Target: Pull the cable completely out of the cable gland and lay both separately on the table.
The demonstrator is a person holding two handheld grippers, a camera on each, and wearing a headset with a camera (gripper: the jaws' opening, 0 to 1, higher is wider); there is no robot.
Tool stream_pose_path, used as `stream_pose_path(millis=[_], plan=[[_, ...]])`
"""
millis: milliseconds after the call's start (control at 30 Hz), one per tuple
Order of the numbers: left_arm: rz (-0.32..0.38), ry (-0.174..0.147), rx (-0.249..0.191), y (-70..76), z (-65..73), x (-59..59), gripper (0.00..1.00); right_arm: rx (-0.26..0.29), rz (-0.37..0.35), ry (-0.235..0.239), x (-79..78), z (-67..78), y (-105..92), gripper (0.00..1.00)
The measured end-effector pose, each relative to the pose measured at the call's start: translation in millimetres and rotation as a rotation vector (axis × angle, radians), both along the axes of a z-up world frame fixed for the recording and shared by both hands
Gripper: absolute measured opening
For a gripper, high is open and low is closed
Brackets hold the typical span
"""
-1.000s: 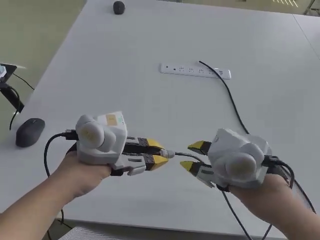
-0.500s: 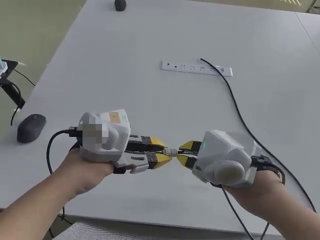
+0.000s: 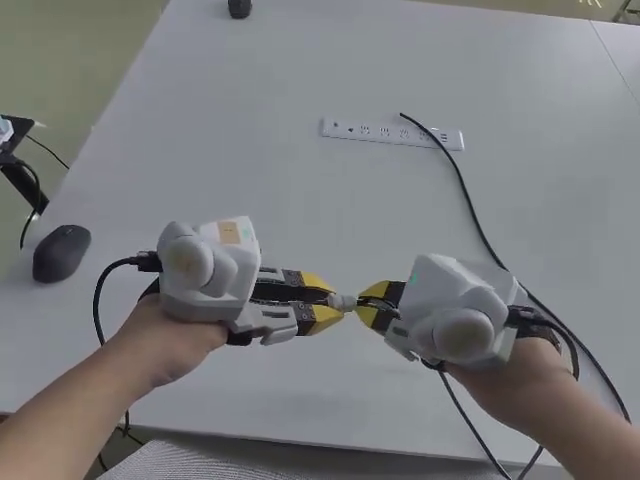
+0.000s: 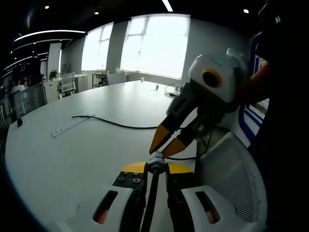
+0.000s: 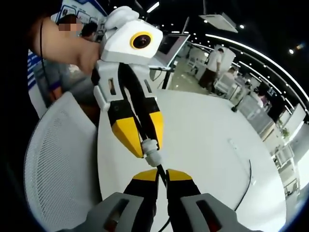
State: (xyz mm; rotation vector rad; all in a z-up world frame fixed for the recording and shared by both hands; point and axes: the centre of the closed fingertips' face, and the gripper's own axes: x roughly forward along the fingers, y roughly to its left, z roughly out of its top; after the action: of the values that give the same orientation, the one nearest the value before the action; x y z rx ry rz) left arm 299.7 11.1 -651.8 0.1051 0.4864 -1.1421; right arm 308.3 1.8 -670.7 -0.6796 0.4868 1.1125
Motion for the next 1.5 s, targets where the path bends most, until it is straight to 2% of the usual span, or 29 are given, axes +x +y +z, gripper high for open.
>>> stream_pose_path(millis=[267,667,1067,1233,1500], plan=[[-0.001,-0.014,-0.008,-1.0,1.8,0.1,0.15,0.027,-0.083,0.046,4.8,-4.1,-10.7,0.0],[-0.002,-0.017,-0.008,-0.9,1.7,1.0,0.15,0.075,-0.242,0.184,11.4,-20.0,-36.9,0.0],[-0.002,-0.01,-0.001,0.5,-0.1,1.0,0.15,0.166,-0.453,0.407,15.0,-43.7,-59.9,0.0],[-0.002,-0.002,0.007,2.2,-3.5,-0.6,0.15,0.173,-0.496,0.46,13.9,-52.6,-67.2,0.0],[0.004,0.001,0.004,2.7,-2.2,1.0,0.15,0.17,-0.473,0.443,12.6,-51.6,-64.8,0.01]])
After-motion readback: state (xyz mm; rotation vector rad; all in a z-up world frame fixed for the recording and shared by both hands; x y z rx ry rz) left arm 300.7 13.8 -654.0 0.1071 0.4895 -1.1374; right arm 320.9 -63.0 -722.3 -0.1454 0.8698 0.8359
